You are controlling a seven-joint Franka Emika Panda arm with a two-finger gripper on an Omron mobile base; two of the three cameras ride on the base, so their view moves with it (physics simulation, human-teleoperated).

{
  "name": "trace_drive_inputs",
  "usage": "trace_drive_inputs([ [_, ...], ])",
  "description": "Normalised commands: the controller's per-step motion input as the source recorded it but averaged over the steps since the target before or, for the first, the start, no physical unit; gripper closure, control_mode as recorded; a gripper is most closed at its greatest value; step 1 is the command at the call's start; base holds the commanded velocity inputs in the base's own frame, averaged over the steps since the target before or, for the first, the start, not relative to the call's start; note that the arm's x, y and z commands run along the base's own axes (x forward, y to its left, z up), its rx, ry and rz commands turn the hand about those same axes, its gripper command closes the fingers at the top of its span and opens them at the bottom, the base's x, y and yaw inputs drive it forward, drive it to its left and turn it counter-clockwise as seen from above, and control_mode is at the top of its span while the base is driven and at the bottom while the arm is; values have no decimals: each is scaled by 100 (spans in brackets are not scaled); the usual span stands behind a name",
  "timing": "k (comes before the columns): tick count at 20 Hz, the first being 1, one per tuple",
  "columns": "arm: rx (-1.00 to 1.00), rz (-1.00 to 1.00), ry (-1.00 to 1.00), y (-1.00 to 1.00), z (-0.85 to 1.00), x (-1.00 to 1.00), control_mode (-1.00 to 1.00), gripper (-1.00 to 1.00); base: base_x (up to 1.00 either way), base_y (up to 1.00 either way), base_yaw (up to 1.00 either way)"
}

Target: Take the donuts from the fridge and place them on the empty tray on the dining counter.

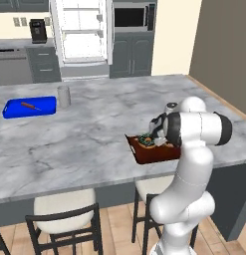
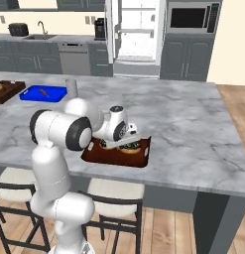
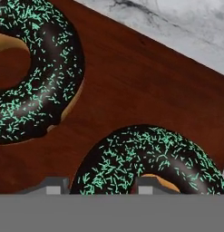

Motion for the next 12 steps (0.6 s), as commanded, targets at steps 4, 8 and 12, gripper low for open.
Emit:
trace_drive_inputs([
  [4,0,0,0,-4,-11,38,-100,-100,0,0,0],
  [8,0,0,0,-19,-8,11,-100,-100,0,0,0],
  [12,0,-1,0,-13,-2,1,-100,-100,0,0,0],
])
